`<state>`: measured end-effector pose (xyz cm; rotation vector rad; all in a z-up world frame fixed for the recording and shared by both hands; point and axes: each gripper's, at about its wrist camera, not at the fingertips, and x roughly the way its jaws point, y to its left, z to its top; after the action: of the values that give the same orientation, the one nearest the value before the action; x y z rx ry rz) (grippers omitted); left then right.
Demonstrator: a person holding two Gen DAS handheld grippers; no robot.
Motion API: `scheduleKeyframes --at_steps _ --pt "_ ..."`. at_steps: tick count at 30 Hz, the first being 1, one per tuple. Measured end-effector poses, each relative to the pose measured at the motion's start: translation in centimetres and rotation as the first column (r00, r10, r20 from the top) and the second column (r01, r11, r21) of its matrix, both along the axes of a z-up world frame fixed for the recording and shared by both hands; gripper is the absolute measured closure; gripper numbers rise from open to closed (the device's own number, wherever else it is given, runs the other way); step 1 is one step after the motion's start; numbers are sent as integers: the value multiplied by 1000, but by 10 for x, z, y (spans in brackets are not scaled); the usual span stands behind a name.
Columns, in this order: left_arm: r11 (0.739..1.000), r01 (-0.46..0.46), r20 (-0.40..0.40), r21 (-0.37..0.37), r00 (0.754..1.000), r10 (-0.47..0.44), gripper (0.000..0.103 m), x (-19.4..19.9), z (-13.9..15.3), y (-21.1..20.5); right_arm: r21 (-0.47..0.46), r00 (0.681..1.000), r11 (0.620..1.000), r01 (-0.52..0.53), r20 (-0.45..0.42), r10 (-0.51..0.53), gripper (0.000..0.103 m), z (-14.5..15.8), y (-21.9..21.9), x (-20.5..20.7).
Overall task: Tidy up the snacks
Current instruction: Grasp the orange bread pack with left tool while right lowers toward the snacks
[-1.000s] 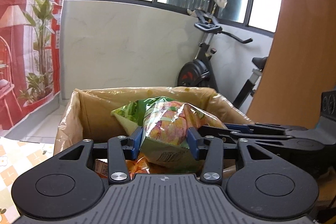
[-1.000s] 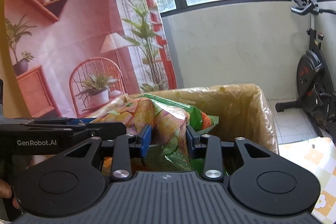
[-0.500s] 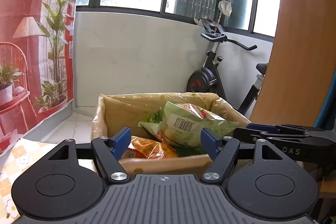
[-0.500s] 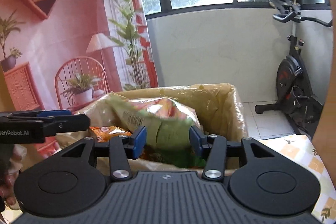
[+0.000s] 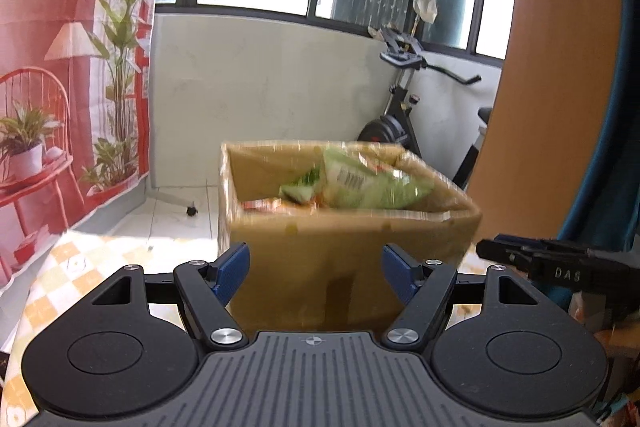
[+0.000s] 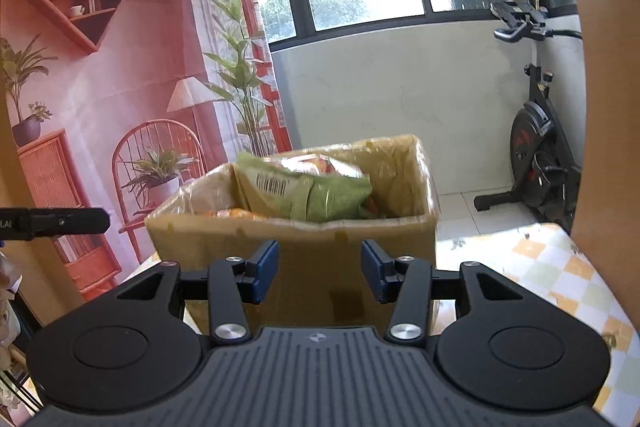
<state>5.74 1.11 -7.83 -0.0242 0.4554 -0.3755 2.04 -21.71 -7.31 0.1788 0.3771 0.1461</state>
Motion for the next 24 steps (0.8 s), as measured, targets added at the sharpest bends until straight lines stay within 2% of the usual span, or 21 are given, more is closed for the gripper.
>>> scheduleKeyframes --at_steps 4,10,14,17,24 --pt "1000 6 -74 -8 997 -7 28 -10 -29 2 9 999 1000 13 -30 -13 54 -15 2 -12" --pt "1000 -26 -196 5 980 26 28 -18 -78 2 -21 996 1000 12 -86 -13 54 -46 12 -30" --pt "998 51 -241 35 970 -41 23 -21 -106 1 -12 989 1000 -10 -149 8 54 -70 20 -37" --pt "995 82 -271 57 960 -64 23 -18 -123 3 -15 983 1000 -25 -184 22 54 -81 24 -42" --pt "987 151 -285 54 950 -130 19 -34 -143 -2 -16 967 999 -52 -249 46 54 -100 37 -46"
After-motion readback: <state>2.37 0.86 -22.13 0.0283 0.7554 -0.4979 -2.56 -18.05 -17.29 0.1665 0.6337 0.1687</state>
